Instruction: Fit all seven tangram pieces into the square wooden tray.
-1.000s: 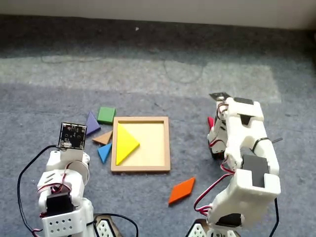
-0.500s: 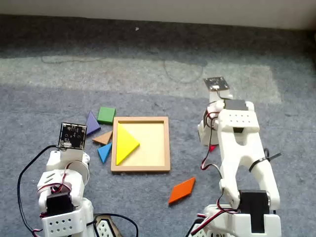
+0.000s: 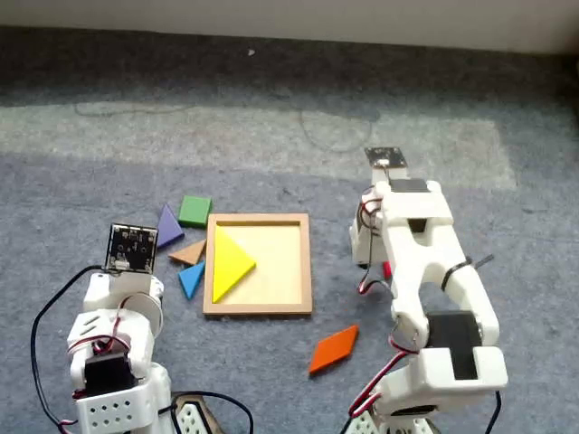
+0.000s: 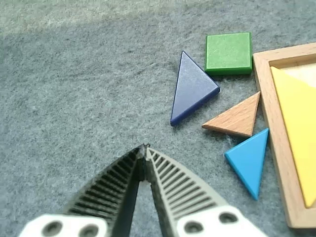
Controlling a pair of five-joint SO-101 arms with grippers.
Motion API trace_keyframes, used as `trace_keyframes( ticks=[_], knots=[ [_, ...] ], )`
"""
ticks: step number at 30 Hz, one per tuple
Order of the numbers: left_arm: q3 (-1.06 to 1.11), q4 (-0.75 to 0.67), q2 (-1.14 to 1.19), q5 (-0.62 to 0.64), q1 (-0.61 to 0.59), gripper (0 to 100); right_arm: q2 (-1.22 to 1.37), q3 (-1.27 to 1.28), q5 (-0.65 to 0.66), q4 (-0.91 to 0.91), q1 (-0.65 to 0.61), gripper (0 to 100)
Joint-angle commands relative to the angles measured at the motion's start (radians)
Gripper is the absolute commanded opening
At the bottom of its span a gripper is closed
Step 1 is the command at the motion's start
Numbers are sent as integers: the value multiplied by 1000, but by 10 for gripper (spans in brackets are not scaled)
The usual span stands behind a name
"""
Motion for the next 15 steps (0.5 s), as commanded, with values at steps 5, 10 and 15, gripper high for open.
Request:
trace_keyframes(
  ticks=[5,10,15],
  knots=[
    [-5,-25,-4,-5,-7,8,10,-166,-8,-22,81,256],
    [-5,-25,-4,-5,-7,8,13,-177,26,-28,96,257],
    [10,-60,-4,-5,-5,8,15,-173,35,-48,102,259]
  ],
)
